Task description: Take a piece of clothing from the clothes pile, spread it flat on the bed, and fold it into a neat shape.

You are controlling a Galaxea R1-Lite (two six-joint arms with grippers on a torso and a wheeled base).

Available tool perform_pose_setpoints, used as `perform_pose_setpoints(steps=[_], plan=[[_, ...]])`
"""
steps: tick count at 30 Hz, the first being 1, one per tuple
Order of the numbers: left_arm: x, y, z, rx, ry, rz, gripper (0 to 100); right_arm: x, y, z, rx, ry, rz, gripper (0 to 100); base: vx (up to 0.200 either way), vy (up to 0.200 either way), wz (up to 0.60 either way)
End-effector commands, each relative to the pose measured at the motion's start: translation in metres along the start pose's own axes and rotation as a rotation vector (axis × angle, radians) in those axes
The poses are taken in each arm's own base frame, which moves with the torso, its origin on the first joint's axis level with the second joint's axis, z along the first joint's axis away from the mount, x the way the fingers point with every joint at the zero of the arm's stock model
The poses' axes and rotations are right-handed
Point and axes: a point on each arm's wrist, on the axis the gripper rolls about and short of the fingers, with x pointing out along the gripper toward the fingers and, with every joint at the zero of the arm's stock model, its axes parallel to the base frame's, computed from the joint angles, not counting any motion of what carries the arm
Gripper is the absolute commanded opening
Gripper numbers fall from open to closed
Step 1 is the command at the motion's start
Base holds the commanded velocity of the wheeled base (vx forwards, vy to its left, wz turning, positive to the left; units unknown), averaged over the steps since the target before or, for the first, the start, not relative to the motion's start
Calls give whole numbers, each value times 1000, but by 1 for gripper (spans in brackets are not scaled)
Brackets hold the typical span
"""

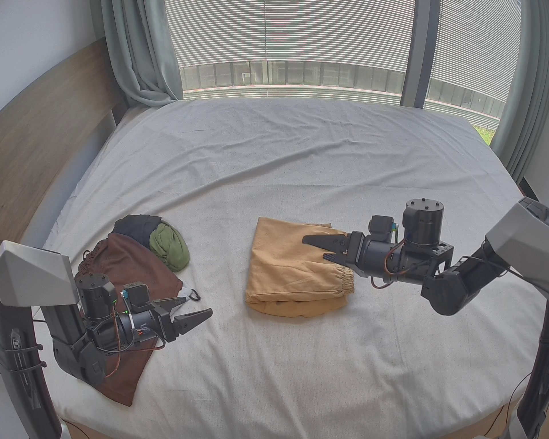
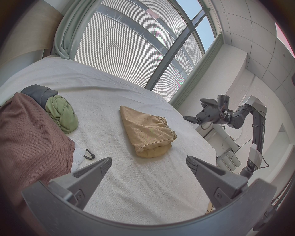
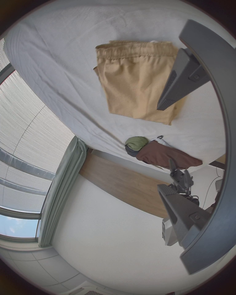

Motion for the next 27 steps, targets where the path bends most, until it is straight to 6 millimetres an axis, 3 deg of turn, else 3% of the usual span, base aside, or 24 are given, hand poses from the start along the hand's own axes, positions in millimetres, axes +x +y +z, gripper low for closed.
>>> perform_pose_setpoints(steps=[1, 7, 12, 15, 16, 17, 19, 22, 24, 25, 26, 27], plan=[[-4, -2, 1, 5, -3, 0, 100, 35, -51, -12, 63, 37, -67, 100, 0, 0, 0], [-8, -7, 5, 14, -13, -4, 100, 37, -99, -34, 94, 69, -165, 100, 0, 0, 0], [-12, -11, 9, 22, -16, -32, 100, 33, -101, -32, 82, 39, -200, 100, 0, 0, 0], [-12, -14, 11, 30, -20, -47, 100, 22, -76, -14, 51, -6, -164, 100, 0, 0, 0], [-12, -14, 11, 30, -20, -47, 100, 22, -76, -14, 51, -6, -164, 100, 0, 0, 0], [-14, -19, 15, 44, -31, -58, 100, 15, -61, -6, 35, -27, -147, 100, 0, 0, 0], [-24, -37, 28, 88, -62, -124, 100, -13, -20, 10, -8, -79, -104, 100, 0, 0, 0], [-37, -59, 43, 141, -102, -200, 100, -52, 19, 17, -60, -133, -73, 100, 0, 0, 0], [-51, -78, 46, 170, -113, -262, 100, -95, 46, 15, -118, -192, -84, 100, 0, 0, 0], [-54, -81, 47, 172, -114, -271, 100, -101, 48, 14, -123, -197, -89, 100, 0, 0, 0], [-64, -90, 48, 187, -121, -302, 100, -123, 54, 11, -152, -222, -111, 100, 0, 0, 0], [-65, -91, 48, 191, -123, -307, 100, -125, 55, 11, -158, -225, -113, 100, 0, 0, 0]])
